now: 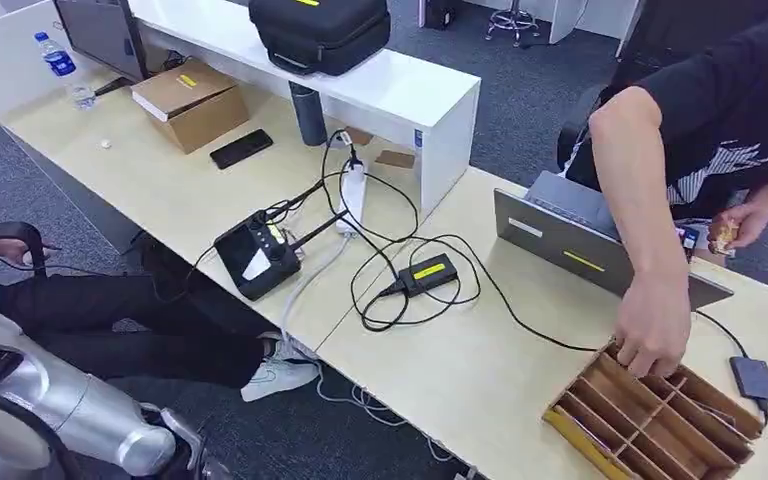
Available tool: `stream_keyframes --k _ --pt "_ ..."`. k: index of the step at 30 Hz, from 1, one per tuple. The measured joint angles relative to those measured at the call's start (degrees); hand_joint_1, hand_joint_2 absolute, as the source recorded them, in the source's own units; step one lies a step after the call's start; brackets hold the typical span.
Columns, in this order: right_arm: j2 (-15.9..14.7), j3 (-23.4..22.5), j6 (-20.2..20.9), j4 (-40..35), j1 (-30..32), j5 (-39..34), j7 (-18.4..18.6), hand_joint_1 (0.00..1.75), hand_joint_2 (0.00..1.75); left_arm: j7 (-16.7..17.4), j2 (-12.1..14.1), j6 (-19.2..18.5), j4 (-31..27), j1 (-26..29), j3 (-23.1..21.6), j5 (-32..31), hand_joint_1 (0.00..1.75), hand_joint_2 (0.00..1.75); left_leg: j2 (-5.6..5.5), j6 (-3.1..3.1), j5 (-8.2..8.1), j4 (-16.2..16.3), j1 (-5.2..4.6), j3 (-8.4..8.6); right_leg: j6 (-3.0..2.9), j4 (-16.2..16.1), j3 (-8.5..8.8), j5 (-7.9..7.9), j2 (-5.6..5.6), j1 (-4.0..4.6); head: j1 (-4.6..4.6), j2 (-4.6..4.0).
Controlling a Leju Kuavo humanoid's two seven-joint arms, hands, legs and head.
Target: Pass the card to the sensor for recognition and then transmit it.
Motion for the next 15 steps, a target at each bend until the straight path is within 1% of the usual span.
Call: stream_keyframes --k 2,3,10,15 --pt "0.11 0.48 -0.04 -0.16 0.51 -0.81 -0.24 0.0 1.75 -0.09 -2.1 -0.02 2.15 0.35 2.31 0.15 0.0 1.75 0.05 0.0 0.0 -0.01 -0.06 0.05 0.0 0.0 0.0 0.0 0.03 -0.05 -0.07 0.0" --pt "0.22 0.79 -0.13 -0.31 0.9 -1.25 -0.24 0.0 1.75 -0.09 -3.28 0.0 3.53 0.76 3.92 0.29 0.0 1.75 0.05 0.0 0.0 0.0 -0.05 0.05 0.0 0.0 0.0 0.0 0.03 -0.04 0.04 0.0" --pt "0.9 2.45 -0.94 -1.05 2.9 -3.74 -0.96 0.0 1.75 -0.46 -10.49 0.3 11.21 2.06 14.38 0.88 0.0 1.75 0.02 0.0 0.0 0.0 -0.03 0.01 0.0 -0.01 0.01 0.0 0.02 -0.03 0.02 0.0" --pt "1.38 3.59 -1.73 -1.77 4.39 -5.47 -1.33 0.0 1.75 -0.74 -16.36 0.7 17.41 3.4 22.09 1.25 0.0 1.75 0.03 0.0 0.0 0.0 -0.03 0.01 0.0 -0.01 0.0 0.0 0.01 -0.04 0.02 0.0"
